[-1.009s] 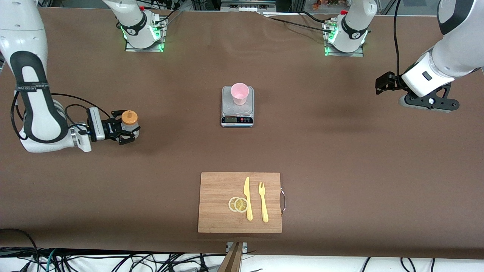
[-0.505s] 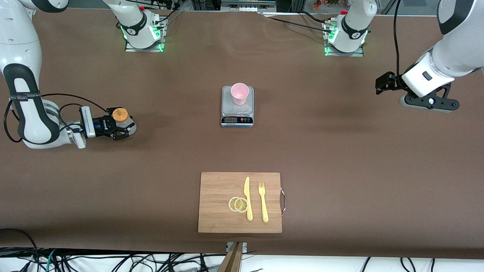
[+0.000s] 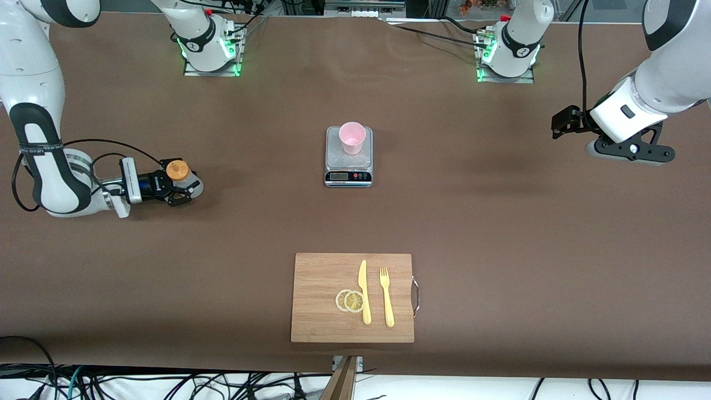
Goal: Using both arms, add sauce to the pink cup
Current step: 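Lower the bottle upright onto the table and open the right gripper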
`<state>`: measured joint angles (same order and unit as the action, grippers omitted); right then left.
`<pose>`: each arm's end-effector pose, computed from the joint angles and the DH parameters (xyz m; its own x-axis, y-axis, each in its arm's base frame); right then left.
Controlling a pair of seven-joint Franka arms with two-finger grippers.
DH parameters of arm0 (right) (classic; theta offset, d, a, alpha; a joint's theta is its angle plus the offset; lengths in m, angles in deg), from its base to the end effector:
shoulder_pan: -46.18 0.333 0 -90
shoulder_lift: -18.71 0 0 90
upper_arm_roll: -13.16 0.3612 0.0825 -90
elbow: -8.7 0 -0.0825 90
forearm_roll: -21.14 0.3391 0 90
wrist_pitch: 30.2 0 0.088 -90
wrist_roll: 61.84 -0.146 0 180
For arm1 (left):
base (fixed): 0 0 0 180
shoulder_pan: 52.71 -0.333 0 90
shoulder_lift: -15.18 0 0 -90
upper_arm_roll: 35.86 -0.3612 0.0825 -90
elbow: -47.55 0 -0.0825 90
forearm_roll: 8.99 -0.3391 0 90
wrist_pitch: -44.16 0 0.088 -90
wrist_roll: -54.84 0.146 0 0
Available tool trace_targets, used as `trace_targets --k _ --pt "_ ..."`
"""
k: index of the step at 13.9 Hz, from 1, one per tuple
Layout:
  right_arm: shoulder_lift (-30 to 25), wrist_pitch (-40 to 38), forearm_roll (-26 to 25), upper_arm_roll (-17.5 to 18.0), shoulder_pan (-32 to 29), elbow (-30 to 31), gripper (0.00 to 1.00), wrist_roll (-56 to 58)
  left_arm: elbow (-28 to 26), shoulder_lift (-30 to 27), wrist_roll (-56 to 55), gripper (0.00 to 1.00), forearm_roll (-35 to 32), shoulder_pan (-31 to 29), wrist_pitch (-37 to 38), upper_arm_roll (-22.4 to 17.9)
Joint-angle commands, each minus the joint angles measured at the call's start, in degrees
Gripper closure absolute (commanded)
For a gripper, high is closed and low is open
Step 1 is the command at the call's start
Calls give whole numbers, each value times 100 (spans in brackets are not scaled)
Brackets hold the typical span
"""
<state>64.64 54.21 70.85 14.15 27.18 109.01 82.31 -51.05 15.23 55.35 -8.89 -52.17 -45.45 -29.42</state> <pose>0.5425 -0.0538 0.1741 0.0636 0.3020 0.9512 0.9454 0.2872 -0.1544 0.4907 -0.0603 0.5667 0.9791 -0.1289 -0.1571 -0.1300 -0.9915 0.0032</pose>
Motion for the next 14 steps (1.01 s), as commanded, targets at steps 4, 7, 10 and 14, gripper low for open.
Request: trace_targets --k 4,7,10,14 --pt "205 -126 170 113 -182 -28 100 211 192 83 37 0 -10 -1 146 15" --pt "241 -126 188 113 -209 -28 100 211 192 92 37 0 -10 8 146 15" --pt "241 -126 188 104 -252 -46 53 211 192 92 20 0 -10 8 146 24" --pt "232 -126 188 95 -270 -64 0 193 253 118 -94 0 -10 34 146 68"
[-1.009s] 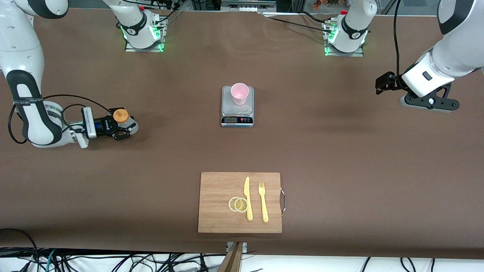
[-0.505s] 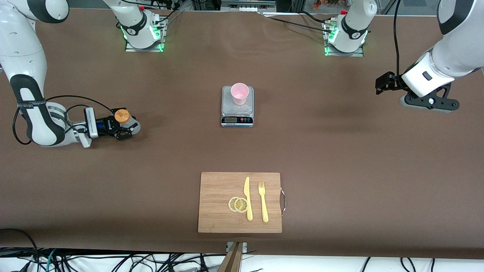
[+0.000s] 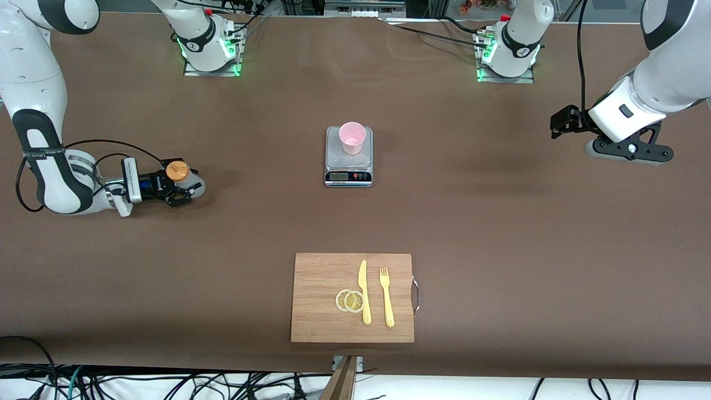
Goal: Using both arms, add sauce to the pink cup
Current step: 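Lower the bottle upright onto the table and open the right gripper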
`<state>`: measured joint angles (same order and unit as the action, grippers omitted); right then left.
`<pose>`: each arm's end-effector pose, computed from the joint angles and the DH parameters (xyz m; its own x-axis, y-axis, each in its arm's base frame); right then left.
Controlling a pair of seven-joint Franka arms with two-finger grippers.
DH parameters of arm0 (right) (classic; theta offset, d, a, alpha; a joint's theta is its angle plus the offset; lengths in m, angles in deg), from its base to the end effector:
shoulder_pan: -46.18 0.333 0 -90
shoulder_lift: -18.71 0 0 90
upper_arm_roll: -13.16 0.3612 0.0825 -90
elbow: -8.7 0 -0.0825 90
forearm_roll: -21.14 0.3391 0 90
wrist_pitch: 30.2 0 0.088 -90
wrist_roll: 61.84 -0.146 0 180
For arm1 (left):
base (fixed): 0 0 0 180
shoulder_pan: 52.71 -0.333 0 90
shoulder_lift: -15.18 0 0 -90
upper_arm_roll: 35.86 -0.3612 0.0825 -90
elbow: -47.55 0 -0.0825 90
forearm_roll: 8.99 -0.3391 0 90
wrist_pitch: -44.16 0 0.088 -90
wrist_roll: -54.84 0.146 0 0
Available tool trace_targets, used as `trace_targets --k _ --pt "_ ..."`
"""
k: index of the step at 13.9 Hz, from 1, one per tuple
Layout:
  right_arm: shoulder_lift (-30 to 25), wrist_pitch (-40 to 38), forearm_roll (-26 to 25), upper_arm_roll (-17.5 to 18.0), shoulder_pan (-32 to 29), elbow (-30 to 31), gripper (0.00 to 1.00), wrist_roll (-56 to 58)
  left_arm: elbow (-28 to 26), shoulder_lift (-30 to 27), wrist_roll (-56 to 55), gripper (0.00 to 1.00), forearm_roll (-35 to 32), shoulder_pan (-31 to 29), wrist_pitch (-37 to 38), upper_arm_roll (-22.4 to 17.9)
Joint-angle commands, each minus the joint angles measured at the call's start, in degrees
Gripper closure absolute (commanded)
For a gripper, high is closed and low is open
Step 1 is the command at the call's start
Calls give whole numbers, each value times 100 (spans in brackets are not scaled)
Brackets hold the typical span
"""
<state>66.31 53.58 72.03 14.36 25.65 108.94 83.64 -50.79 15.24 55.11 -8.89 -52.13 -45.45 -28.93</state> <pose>0.5387 -0.0628 0.1618 0.0770 0.2628 0.9618 0.9532 0.2636 -0.1484 0.4908 -0.0649 0.5685 0.9791 -0.1339 -0.1528 -0.1351 -0.9908 0.0026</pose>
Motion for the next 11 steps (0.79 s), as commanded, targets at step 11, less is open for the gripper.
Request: trace_targets --k 11 --pt "65 7 -17 -5 -504 -110 0 -28 245 126 -71 0 -1 21 146 19"
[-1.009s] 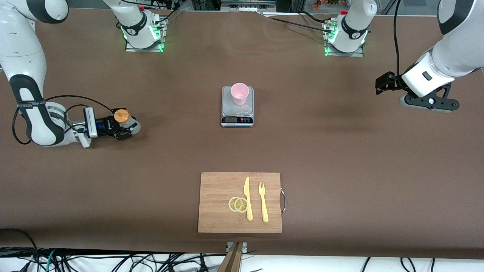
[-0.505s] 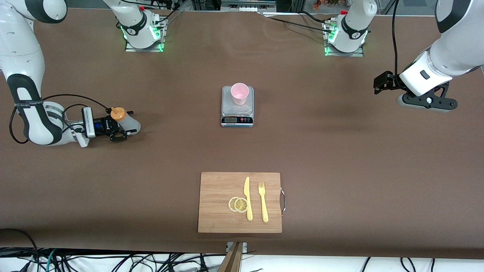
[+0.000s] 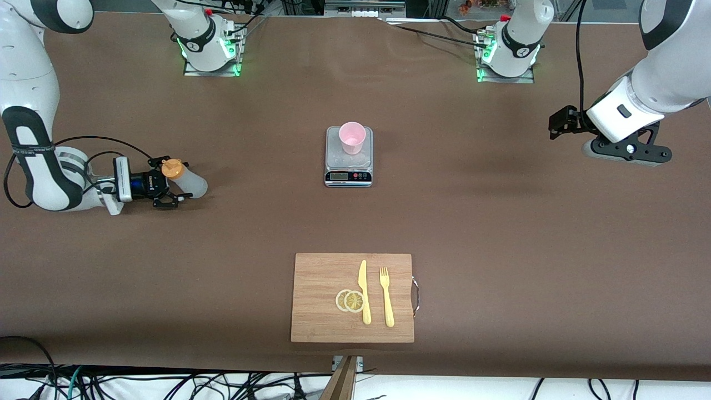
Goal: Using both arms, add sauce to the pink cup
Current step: 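Lower the bottle upright onto the table and open the right gripper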
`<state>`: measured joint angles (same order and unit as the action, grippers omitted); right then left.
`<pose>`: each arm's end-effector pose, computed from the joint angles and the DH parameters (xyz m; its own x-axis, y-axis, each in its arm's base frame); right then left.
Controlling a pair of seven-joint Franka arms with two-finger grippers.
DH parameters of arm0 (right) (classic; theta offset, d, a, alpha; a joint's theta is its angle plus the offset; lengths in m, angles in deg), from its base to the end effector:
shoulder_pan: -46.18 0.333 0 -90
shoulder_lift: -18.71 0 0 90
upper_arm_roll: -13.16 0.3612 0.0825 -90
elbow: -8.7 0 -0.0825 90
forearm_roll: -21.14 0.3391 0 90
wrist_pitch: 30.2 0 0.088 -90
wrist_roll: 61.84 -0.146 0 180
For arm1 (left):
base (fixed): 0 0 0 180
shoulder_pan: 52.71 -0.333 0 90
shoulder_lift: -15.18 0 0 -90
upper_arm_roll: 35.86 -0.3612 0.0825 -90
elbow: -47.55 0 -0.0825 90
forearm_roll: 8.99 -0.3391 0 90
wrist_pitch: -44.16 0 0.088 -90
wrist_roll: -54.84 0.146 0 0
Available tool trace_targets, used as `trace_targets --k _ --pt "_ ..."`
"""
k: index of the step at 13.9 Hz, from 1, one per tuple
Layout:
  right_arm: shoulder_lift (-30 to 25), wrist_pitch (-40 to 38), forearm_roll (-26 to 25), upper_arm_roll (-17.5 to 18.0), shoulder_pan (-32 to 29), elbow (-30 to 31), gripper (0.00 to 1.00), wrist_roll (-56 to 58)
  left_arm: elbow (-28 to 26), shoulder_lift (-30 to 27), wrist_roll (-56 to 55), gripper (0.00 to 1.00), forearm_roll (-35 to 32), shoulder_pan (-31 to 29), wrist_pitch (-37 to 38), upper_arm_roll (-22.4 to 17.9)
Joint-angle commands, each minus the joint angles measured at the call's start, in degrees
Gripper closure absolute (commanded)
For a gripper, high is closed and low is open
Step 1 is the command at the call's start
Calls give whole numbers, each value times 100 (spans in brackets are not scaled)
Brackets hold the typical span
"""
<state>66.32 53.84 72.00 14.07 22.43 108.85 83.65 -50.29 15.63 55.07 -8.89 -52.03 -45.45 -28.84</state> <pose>0.5345 -0.0960 0.1610 0.0917 0.2653 0.9598 0.9677 0.2037 -0.1488 0.4932 -0.0667 0.5687 0.9791 -0.1366 -0.1508 -0.1377 -0.9905 0.0033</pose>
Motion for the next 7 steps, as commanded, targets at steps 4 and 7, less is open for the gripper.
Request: trace_targets --k 4,7 --pt "64 -37 -111 -318 -208 -424 0 -38 195 87 -67 0 -1 12 146 10" --pt "55 -46 -208 -521 -208 -881 0 -99 195 78 -67 0 -1 12 155 10"
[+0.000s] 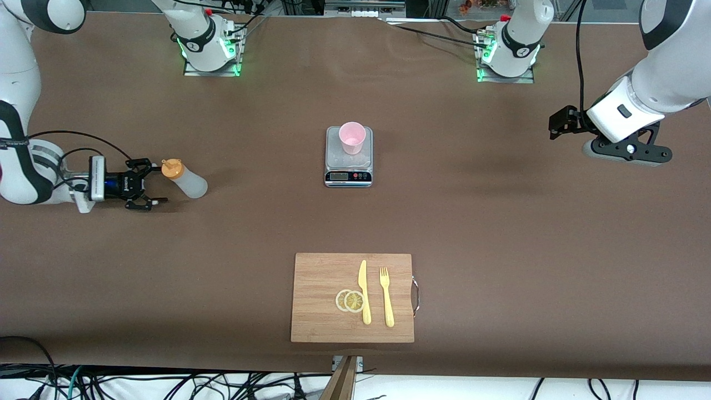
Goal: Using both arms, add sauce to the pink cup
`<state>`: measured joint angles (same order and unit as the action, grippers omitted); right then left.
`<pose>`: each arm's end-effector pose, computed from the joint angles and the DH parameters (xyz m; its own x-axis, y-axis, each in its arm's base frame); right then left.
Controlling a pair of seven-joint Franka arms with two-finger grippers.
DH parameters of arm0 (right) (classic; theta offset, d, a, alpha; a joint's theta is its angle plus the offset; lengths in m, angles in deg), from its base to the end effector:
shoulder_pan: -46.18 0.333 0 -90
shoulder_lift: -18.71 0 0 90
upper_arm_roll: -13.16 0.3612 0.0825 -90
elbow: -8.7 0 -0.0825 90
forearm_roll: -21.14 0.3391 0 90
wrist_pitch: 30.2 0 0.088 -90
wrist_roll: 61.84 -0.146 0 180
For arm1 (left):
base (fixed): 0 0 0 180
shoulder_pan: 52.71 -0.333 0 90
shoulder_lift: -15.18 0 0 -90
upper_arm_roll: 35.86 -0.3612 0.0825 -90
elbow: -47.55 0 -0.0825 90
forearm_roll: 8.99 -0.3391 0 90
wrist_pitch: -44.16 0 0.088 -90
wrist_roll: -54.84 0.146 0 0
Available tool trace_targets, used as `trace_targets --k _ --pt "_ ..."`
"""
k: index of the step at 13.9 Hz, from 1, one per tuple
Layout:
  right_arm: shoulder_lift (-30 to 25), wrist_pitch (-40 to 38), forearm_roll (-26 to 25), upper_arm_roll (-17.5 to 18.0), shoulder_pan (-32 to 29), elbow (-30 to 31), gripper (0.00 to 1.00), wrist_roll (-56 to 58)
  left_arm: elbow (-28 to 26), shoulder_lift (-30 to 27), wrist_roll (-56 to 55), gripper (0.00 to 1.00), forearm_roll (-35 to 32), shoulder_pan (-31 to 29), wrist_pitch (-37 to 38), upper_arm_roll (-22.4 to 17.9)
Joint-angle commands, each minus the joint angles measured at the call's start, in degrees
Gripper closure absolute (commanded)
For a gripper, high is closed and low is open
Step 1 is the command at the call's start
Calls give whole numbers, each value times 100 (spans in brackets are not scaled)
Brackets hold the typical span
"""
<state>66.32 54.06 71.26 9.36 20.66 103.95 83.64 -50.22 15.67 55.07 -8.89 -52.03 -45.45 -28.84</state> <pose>0.5446 -0.1654 0.1723 0.0684 0.3559 0.9320 0.9864 0.1161 -0.1167 0.4936 -0.0667 0.5689 0.9792 -0.1366 -0.1503 -0.1377 -0.9905 0.0034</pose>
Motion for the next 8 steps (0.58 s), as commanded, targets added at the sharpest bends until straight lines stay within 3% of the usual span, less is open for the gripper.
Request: trace_targets --k 1,8 --pt "55 -77 -169 -76 -31 -593 0 -307 179 75 -67 0 -1 12 155 10" --pt "2 -103 -372 -24 222 -1814 0 -2985 179 75 -67 0 -1 12 164 19"
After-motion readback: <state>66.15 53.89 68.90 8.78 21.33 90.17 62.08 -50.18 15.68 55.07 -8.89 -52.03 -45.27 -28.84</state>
